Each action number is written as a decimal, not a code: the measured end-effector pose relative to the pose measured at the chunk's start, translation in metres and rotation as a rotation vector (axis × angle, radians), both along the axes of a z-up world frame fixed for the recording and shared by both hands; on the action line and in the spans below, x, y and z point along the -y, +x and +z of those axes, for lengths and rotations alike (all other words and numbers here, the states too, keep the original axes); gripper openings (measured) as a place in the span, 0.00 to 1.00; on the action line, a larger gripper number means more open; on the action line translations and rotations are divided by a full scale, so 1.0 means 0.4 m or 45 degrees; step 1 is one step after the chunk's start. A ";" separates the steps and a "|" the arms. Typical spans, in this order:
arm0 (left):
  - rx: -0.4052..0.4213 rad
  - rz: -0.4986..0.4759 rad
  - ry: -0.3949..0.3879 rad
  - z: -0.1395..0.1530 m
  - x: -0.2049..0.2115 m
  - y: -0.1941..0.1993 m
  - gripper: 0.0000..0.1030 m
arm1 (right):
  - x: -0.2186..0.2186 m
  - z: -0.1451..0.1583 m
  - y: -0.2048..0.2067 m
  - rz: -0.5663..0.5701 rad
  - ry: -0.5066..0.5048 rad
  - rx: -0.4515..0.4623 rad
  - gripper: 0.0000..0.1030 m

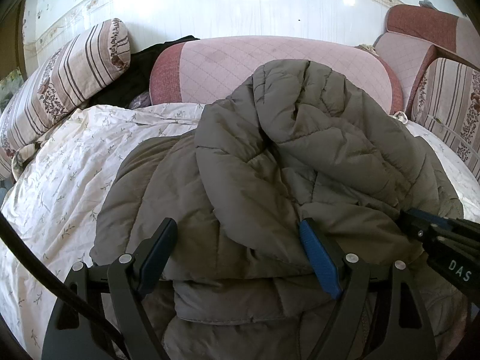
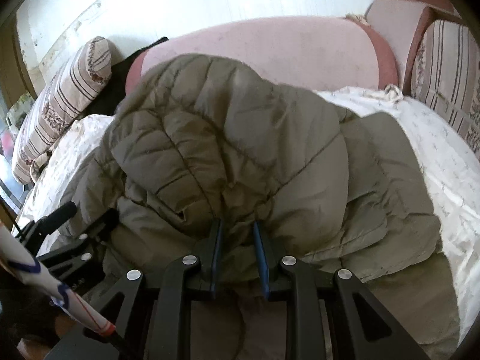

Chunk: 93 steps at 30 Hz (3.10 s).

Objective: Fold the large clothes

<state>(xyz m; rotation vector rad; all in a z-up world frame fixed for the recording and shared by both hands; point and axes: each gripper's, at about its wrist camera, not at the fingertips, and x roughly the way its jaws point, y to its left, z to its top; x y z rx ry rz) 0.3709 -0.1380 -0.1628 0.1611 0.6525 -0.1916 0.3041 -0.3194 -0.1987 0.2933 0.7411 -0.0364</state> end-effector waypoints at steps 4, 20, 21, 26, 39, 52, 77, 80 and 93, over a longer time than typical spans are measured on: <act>0.000 0.000 -0.002 0.000 0.001 0.000 0.80 | -0.001 -0.007 0.003 0.002 -0.012 -0.009 0.22; -0.001 -0.001 -0.001 -0.001 0.001 0.002 0.80 | -0.039 -0.005 0.001 -0.003 -0.147 -0.016 0.22; -0.001 -0.001 -0.001 -0.001 0.002 0.002 0.80 | -0.041 -0.005 0.002 -0.003 -0.152 -0.016 0.22; -0.001 -0.001 -0.001 -0.002 0.002 0.003 0.80 | -0.043 -0.005 0.003 -0.004 -0.161 -0.019 0.22; -0.001 -0.002 -0.001 -0.002 0.002 0.004 0.80 | -0.047 -0.009 0.004 -0.004 -0.180 -0.024 0.23; 0.022 -0.027 -0.009 0.030 0.004 -0.039 0.80 | -0.044 0.024 -0.029 0.010 -0.179 -0.011 0.28; -0.108 0.128 0.068 -0.020 -0.148 -0.506 0.80 | -0.057 0.016 -0.488 0.004 -0.062 -0.100 0.37; -0.129 0.153 0.077 -0.046 -0.173 -0.557 0.80 | -0.070 -0.015 -0.547 0.007 -0.040 -0.133 0.37; -0.161 0.174 0.158 -0.120 -0.186 -0.639 0.81 | -0.141 -0.076 -0.683 0.016 -0.138 -0.154 0.45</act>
